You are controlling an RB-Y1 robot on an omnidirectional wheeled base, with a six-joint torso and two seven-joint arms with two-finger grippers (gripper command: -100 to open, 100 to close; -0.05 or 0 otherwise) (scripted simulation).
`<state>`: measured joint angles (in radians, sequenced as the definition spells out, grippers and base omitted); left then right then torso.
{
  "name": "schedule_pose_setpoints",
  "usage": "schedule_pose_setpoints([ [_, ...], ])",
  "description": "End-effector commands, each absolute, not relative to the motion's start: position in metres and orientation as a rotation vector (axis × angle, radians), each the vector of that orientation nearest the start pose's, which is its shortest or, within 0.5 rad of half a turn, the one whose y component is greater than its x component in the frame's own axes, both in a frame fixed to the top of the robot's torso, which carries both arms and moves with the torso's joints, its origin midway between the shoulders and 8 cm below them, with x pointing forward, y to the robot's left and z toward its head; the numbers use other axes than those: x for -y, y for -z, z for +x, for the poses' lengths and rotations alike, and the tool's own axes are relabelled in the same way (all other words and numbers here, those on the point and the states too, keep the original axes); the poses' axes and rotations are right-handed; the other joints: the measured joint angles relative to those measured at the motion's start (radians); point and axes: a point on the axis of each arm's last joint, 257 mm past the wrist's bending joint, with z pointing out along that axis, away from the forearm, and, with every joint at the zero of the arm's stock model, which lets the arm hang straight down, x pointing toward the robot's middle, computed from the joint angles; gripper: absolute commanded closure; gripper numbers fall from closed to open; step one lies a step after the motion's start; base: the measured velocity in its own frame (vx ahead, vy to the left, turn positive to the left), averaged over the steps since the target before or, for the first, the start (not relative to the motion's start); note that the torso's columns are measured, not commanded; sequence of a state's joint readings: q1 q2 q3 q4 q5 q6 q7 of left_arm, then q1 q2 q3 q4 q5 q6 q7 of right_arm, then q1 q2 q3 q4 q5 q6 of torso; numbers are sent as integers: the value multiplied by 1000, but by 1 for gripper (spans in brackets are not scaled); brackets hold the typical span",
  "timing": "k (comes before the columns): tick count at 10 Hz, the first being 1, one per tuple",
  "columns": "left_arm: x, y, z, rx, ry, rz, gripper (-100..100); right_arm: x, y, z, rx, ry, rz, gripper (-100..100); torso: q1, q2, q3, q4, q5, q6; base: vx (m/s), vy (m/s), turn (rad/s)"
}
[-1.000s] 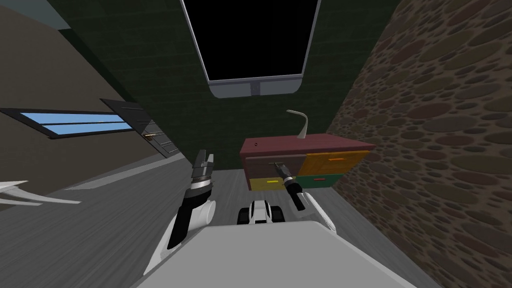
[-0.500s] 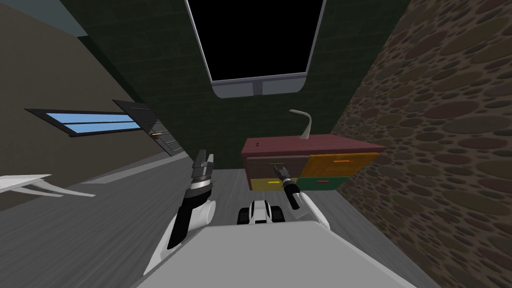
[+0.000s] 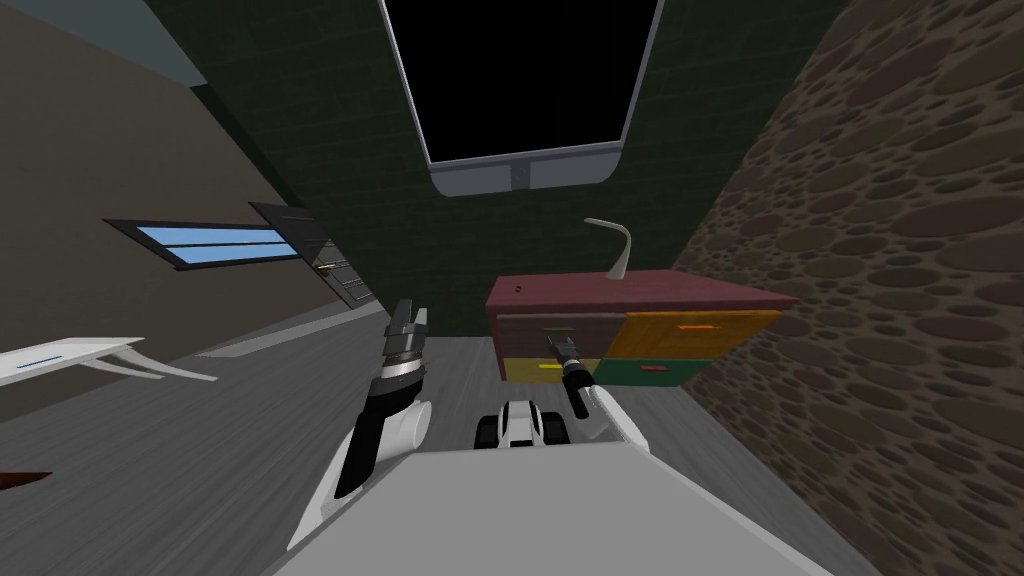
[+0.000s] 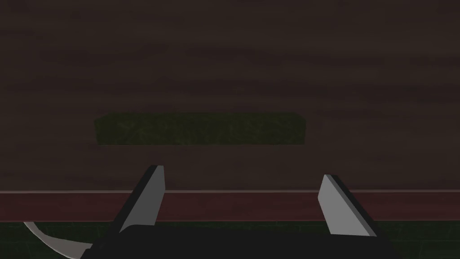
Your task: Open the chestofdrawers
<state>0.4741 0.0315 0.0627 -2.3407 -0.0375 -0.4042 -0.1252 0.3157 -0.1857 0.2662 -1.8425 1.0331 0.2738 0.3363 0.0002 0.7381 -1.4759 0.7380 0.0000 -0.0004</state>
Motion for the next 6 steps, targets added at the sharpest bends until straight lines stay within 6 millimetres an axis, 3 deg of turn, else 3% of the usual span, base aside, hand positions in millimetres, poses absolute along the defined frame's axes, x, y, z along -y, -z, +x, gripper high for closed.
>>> schedule_pose_setpoints([
  [1, -290, -43, 347, -688, 1103, -565, 0, 237, 306, 444, -1796, 128, 35, -100, 0, 0, 0, 0, 0, 1, 13, 1, 69],
  [3, -290, -43, 347, -688, 1103, -565, 0, 239, 303, 444, -1784, 166, 2, -100, 0, 0, 0, 0, 0, 0, 5, 0, 22],
  [6, -290, -43, 347, -688, 1103, -565, 0, 245, 328, 440, -1825, 330, -97, -100, 0, 0, 0, 0, 0, 1, 10, 0, 79],
])
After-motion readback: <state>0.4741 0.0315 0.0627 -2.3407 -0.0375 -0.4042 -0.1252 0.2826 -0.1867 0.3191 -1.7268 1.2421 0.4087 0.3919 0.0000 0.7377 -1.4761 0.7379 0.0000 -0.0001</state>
